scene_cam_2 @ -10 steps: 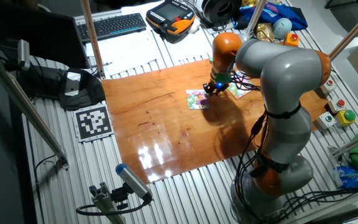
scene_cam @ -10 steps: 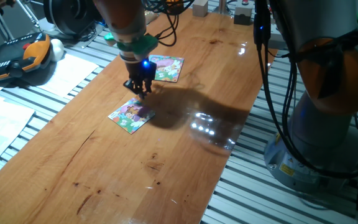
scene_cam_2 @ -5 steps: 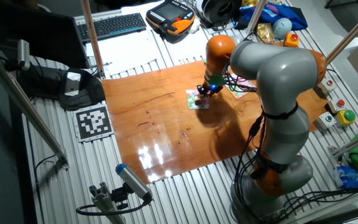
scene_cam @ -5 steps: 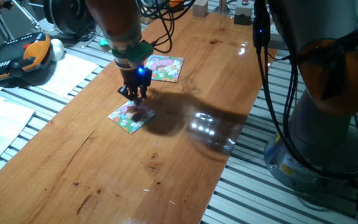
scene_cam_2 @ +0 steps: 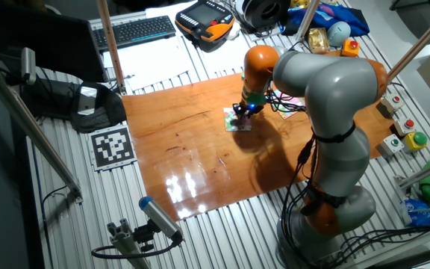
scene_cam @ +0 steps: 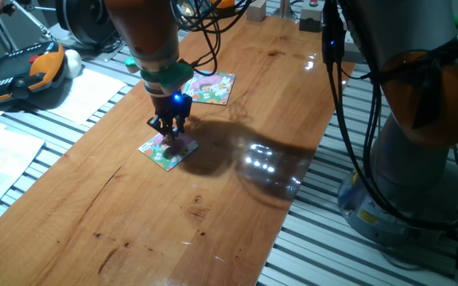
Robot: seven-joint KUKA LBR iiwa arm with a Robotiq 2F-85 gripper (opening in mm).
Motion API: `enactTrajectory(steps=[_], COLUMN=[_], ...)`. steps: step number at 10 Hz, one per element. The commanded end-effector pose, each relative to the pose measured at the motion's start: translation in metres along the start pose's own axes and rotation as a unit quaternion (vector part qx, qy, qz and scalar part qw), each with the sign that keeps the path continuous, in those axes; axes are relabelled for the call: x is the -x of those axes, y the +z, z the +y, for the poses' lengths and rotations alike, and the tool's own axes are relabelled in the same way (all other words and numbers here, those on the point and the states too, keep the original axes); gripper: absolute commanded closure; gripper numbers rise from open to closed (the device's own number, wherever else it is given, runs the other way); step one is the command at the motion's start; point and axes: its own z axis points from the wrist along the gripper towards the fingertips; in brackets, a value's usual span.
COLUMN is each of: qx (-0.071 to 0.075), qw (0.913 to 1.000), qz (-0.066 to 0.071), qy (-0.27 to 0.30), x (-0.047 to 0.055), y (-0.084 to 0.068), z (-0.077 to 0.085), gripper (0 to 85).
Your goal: Assemble one piece of a puzzle
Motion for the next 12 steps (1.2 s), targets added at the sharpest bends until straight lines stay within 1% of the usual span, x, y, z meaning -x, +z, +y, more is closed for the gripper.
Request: enactTrajectory(steps=[1, 5, 10, 12], qx=[0.0, 0.007, 0.005, 0.003], qw=[1.0, 0.9999, 0.9998, 0.9997], qz=[0.0, 0.006, 0.01, 0.009], qy=[0.002, 0.014, 0.018, 0.02], x=[0.0006, 0.0019, -0.0015, -0.0036], y=[0.0013, 0.0054, 0.0053, 0.0066], z=[0.0014, 0.0056, 0.008, 0.0109], gripper=[85.0, 85.0, 85.0, 85.0])
